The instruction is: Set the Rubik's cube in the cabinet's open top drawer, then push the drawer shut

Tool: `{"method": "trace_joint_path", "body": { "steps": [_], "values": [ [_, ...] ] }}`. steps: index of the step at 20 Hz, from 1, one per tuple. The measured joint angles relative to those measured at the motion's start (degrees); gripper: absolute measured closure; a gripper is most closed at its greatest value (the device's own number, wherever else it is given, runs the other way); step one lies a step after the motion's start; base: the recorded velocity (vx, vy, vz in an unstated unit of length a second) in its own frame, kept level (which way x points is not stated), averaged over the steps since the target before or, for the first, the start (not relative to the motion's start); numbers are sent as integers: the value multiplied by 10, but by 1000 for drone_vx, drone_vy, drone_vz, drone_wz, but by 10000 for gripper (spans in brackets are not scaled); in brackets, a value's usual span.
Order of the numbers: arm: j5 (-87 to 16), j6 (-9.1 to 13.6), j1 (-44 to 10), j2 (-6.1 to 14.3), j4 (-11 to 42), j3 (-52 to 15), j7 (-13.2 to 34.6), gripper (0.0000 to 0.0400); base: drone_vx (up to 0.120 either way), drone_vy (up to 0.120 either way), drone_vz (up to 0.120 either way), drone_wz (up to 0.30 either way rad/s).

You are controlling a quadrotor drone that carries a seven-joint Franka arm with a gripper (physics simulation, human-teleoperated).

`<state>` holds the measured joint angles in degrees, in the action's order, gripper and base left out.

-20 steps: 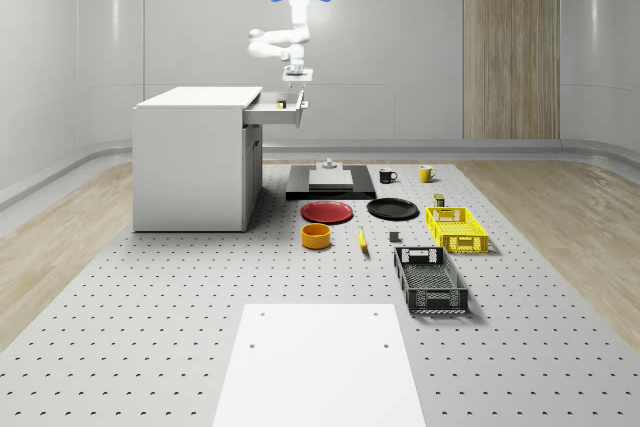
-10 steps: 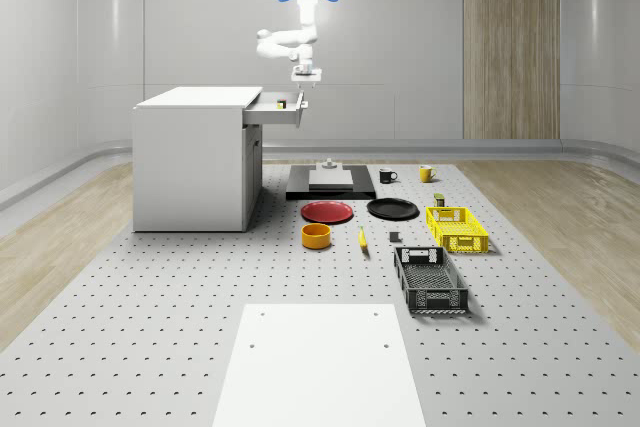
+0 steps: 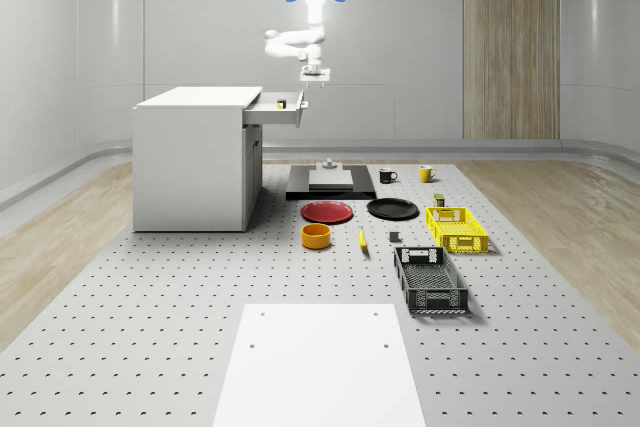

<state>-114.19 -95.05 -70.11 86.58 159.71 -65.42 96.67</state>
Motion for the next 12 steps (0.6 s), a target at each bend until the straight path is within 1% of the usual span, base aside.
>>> {"method": "trace_joint_path", "body": {
  "steps": [1,2,3,4,5,6,7,8,9,10,11,12],
  "values": [
    [-10,14,-5,12,1,-5,3,0,0,120,0,0],
    [-38,64,-39,39,10,-16,41,0,0,120,0,0],
    [-53,138,-101,57,10,-25,109,0,0,120,0,0],
    [-48,212,-163,71,-3,-30,180,0,0,40,-80,0],
    [-35,287,-225,78,-22,-27,239,0,0,0,-120,0],
    [-19,358,-288,78,-47,-20,288,0,0,0,-120,0],
    [-2,418,-350,75,-74,-9,328,0,0,0,-120,0],
    [16,469,-410,70,-102,2,360,0,0,0,-120,0],
    [33,510,-462,65,-129,14,387,0,0,0,-120,0],
    [49,545,-506,58,-155,24,409,0,0,0,-120,0],
    [64,574,-543,51,-178,33,427,0,0,0,-120,0],
    [77,597,-573,45,-199,40,443,0,0,0,-120,0]
  ]
}}
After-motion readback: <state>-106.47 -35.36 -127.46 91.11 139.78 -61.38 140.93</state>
